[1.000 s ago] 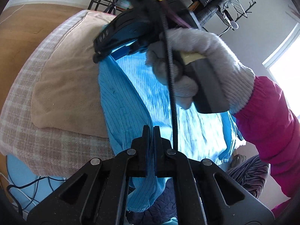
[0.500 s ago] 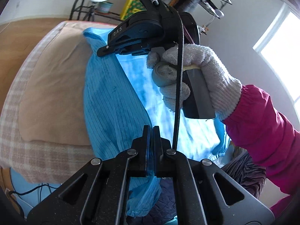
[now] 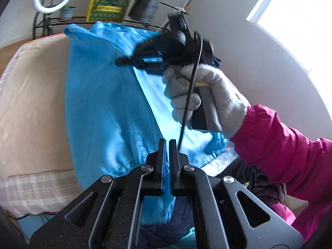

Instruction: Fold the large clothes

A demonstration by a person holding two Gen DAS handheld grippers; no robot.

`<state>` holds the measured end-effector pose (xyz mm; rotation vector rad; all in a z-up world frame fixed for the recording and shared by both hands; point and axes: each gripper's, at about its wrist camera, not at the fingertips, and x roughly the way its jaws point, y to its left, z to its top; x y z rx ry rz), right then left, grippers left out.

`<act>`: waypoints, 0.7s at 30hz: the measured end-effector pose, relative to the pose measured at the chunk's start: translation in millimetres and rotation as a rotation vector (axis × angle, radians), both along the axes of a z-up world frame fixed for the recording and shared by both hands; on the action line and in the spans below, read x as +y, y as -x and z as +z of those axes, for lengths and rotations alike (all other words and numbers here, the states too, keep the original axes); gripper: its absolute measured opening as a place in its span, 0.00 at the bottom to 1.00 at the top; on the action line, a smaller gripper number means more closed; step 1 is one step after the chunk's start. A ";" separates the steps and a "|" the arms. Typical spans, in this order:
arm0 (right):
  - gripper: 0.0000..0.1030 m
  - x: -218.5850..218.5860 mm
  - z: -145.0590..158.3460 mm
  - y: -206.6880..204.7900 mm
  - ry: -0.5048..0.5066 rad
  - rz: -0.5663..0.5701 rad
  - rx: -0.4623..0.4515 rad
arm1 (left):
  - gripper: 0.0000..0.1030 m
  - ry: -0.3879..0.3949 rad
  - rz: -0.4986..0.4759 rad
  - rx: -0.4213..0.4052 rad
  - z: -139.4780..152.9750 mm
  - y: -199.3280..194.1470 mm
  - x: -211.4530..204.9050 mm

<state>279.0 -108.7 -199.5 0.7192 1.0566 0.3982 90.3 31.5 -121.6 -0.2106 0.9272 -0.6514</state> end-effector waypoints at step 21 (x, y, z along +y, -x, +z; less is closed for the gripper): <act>0.40 -32.8 19.5 11.9 0.391 0.071 -0.072 | 0.00 -0.091 0.194 0.297 -90.9 -53.4 33.1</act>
